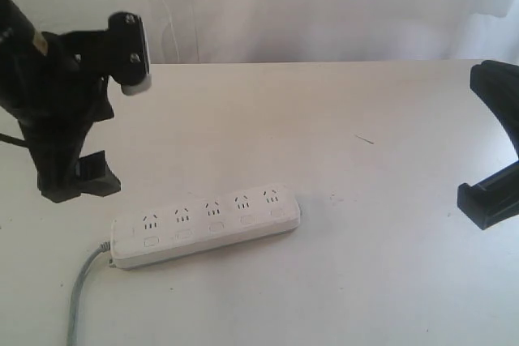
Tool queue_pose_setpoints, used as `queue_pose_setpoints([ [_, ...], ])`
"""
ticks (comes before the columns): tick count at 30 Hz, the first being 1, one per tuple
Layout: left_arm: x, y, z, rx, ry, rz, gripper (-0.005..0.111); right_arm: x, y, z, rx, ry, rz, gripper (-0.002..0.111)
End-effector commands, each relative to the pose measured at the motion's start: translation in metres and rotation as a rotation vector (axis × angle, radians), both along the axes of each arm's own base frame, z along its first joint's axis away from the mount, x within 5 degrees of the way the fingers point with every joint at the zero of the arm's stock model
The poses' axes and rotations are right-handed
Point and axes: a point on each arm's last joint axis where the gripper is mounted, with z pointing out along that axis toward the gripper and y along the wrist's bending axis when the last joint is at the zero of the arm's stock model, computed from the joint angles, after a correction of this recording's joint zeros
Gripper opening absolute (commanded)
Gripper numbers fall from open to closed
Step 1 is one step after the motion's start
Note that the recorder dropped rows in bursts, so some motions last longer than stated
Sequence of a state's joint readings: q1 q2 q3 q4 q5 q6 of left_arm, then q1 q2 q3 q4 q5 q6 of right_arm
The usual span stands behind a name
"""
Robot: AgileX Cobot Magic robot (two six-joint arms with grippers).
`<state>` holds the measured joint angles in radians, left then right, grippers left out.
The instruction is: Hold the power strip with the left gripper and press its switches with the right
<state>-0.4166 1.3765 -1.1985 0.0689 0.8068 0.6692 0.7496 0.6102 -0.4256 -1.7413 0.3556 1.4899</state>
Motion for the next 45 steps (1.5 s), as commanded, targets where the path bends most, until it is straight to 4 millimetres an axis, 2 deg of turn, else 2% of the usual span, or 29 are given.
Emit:
queue_pose_setpoints([
  [1, -0.024, 0.001, 0.028, -0.142, -0.043, 0.036, 0.091, 0.000, -0.001, -0.002, -0.001, 0.004, -0.008, 0.000],
  [9, -0.053, 0.009, 0.063, -0.292, -0.165, 0.053, 0.089, 0.000, -0.001, -0.002, -0.001, 0.004, -0.004, 0.000],
  [14, -0.064, 0.011, 0.073, -0.352, -0.184, 0.051, 0.083, 0.000, -0.001, -0.002, -0.001, 0.004, -0.004, 0.000],
  [24, -0.079, 0.014, 0.084, -0.442, -0.182, 0.095, 0.083, 0.000, -0.001, -0.002, -0.001, 0.004, -0.004, 0.000],
  [29, -0.099, 0.027, 0.099, -0.476, -0.270, 0.110, 0.083, 0.000, 0.000, -0.002, -0.001, 0.005, -0.001, 0.000],
  [33, -0.115, 0.044, 0.107, -0.575, -0.383, 0.202, 0.083, 0.000, 0.000, -0.002, -0.001, 0.005, -0.001, 0.000],
  [36, -0.128, 0.056, 0.095, -0.622, -0.429, 0.274, 0.082, 0.000, 0.000, -0.002, -0.002, 0.005, 0.001, 0.000],
  [38, -0.134, 0.063, 0.081, -0.635, -0.428, 0.320, 0.076, 0.000, 0.000, -0.002, -0.002, 0.005, 0.001, 0.000],
  [43, -0.144, 0.072, 0.047, -0.657, -0.374, 0.425, 0.049, 0.000, 0.000, -0.002, -0.001, 0.005, -0.002, 0.000],
  [44, -0.149, 0.073, 0.038, -0.698, -0.355, 0.469, 0.038, 0.000, 0.000, -0.002, -0.001, 0.005, -0.002, 0.000],
  [45, -0.152, 0.074, 0.036, -0.711, -0.357, 0.473, 0.034, 0.000, 0.000, -0.002, -0.001, 0.005, -0.002, 0.000],
])
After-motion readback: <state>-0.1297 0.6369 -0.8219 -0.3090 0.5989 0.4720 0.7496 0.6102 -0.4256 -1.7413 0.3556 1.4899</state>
